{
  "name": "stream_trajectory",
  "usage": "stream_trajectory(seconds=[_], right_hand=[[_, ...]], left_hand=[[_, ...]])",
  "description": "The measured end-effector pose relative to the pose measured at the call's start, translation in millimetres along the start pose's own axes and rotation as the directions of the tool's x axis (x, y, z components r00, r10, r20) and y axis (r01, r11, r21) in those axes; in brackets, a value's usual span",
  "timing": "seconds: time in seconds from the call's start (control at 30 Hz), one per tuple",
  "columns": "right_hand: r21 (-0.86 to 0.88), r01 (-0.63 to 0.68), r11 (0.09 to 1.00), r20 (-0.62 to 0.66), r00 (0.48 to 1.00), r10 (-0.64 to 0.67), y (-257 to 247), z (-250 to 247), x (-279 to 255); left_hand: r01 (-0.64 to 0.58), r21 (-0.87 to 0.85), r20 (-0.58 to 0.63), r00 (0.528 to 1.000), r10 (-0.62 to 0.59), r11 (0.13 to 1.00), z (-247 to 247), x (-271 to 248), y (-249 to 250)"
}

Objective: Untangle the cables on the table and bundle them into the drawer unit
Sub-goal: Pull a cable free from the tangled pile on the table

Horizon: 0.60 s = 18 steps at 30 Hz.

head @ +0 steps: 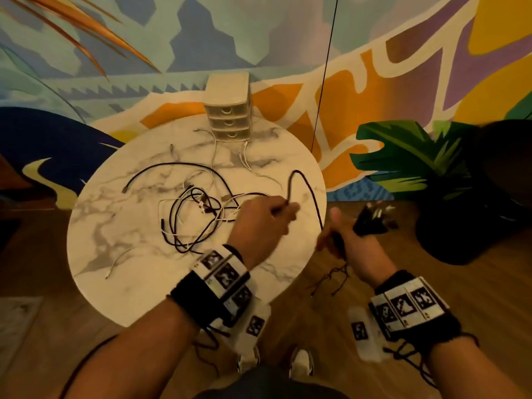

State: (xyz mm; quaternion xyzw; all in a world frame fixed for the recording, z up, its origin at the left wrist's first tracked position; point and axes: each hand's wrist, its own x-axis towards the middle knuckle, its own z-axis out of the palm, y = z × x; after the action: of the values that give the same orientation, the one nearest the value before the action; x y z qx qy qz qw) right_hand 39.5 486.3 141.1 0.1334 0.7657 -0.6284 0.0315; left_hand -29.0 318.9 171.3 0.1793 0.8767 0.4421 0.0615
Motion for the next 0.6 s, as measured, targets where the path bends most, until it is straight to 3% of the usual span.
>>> stream_trajectory(seconds=[0.07, 0.13, 0.23, 0.33, 0.4, 0.47, 0.53, 0.6], right_hand=[[-0.141, 0.049, 0.989, 0.148, 0.989, -0.028, 5, 13, -10], [-0.194, 0.053, 0.980, 0.167, 0.986, -0.020, 12, 17, -12], [-0.052, 0.022, 0.998, 0.144, 0.989, -0.014, 19, 17, -7], [0.069, 0.040, 0.997, 0.048, 0.998, -0.044, 19, 20, -3], [0.175, 0.043, 0.984, -0.033, 0.999, -0.038, 19, 18, 2], [0.318, 0.023, 0.948, -0.076, 0.997, 0.002, 18, 15, 7], [0.348, 0.033, 0.937, -0.052, 0.999, -0.016, 18, 17, 10], [0.344, 0.025, 0.939, -0.021, 1.000, -0.019, 19, 19, 11]], left_hand=[[-0.075, 0.046, 0.089, 0.994, 0.071, 0.996, 18, -10, 22], [-0.129, -0.008, 0.135, 0.982, 0.129, 0.992, 28, -16, 31], [-0.190, -0.052, 0.140, 0.971, 0.196, 0.980, 33, -18, 40], [-0.195, -0.184, 0.059, 0.976, 0.209, 0.963, 37, -12, 28], [-0.105, -0.317, 0.068, 0.989, 0.133, 0.942, 44, -11, 4], [0.129, -0.425, 0.260, 0.965, -0.015, 0.896, 56, -15, -28], [0.257, -0.272, 0.450, 0.886, -0.113, 0.927, 72, -26, -67], [0.257, -0.125, 0.531, 0.834, -0.154, 0.958, 85, -33, -106]])
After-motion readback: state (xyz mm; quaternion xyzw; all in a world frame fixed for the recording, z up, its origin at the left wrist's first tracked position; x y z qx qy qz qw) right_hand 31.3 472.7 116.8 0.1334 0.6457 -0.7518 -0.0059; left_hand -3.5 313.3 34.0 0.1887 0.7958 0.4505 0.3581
